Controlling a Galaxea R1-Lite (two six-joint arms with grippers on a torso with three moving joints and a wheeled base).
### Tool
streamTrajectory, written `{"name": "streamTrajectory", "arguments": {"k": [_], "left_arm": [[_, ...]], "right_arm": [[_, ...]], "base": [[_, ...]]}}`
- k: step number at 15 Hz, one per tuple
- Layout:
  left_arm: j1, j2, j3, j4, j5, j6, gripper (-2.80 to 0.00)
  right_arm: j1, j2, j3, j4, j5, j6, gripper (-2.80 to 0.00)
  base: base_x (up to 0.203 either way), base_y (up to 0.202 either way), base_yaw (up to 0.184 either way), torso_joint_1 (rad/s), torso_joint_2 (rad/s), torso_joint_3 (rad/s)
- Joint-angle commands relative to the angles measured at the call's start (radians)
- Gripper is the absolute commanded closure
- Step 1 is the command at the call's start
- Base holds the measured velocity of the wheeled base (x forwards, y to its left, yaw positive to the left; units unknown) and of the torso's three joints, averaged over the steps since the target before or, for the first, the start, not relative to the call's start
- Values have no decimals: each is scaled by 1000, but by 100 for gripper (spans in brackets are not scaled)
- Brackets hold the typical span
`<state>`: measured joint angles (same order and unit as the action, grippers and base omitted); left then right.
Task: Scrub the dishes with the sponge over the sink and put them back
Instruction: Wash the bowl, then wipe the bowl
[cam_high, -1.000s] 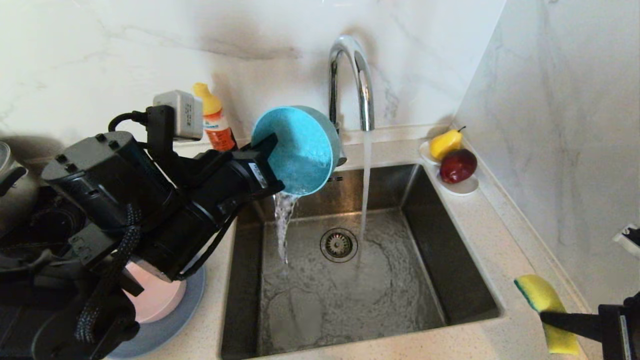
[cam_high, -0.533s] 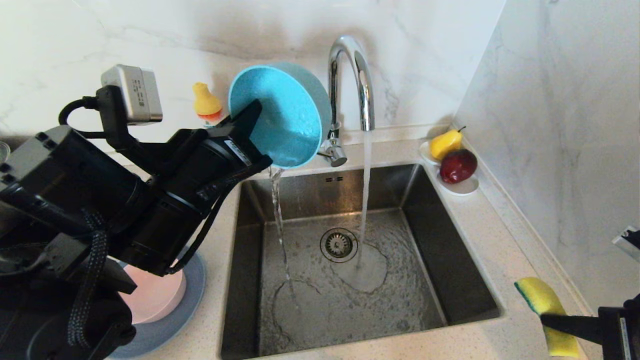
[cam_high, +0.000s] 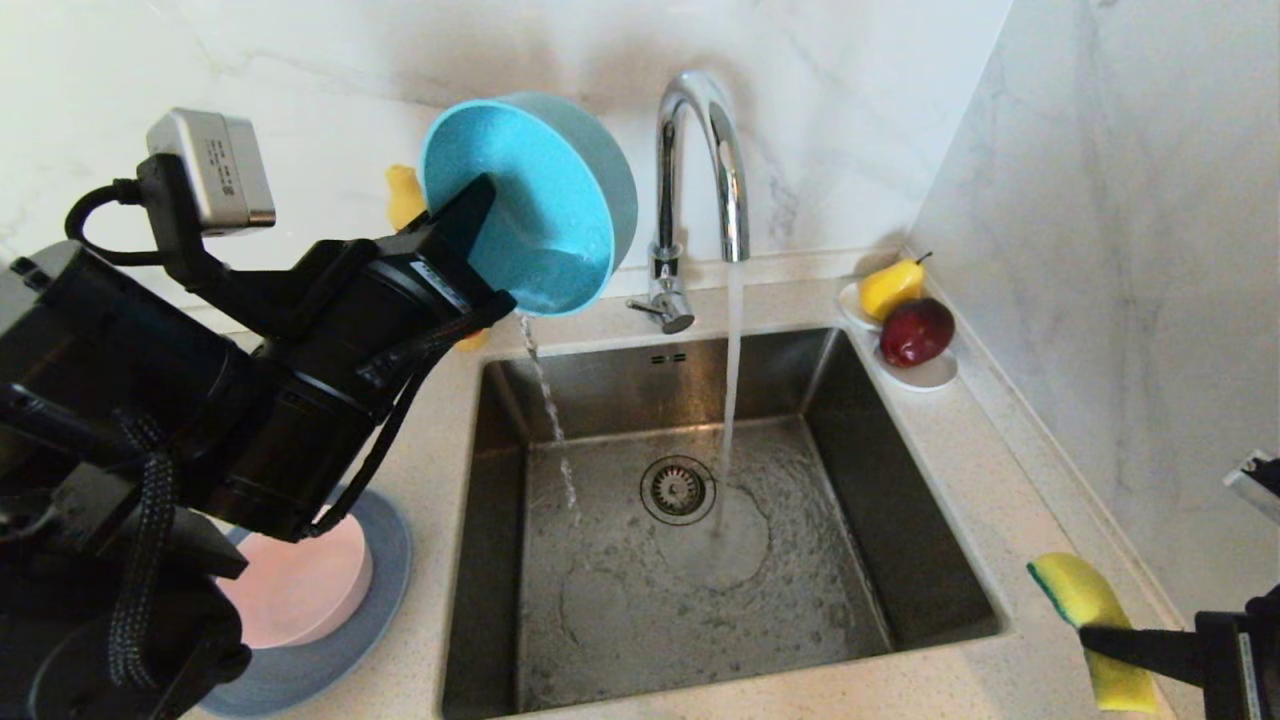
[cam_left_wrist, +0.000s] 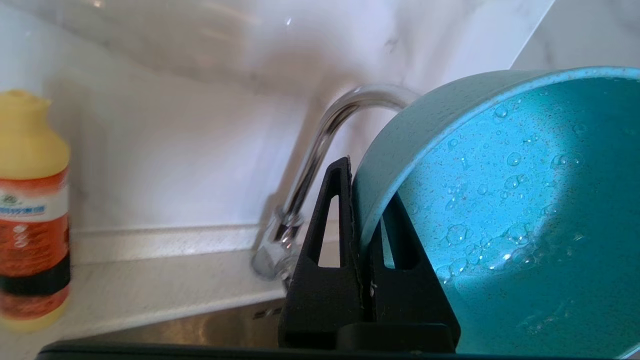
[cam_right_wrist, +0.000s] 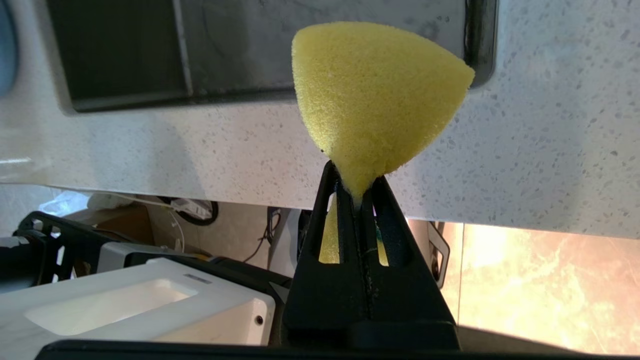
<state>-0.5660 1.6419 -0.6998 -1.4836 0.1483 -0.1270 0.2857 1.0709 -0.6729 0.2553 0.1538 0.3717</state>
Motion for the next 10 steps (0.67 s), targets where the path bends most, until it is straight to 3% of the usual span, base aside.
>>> {"name": "streamTrajectory", "arguments": {"k": [1,3,8,10], "left_arm": [[12,-10,4,81,-2,-1,0],[14,-50,4,350,-7,2,0],[39,-171,-121,1186,-47,6,0],[39,-230,-156,1324,-47,11,0]], "right_arm": [[3,-21,-7,4,4,3,0],[3,-53,-23,12,45,4,0],[20,-83,-201,207,204,16,0],[38,-79,-270,282,271,19,0]], "base": [[0,0,0,0,0,0],[0,0,0,0,0,0],[0,0,0,0,0,0],[0,0,0,0,0,0]]}}
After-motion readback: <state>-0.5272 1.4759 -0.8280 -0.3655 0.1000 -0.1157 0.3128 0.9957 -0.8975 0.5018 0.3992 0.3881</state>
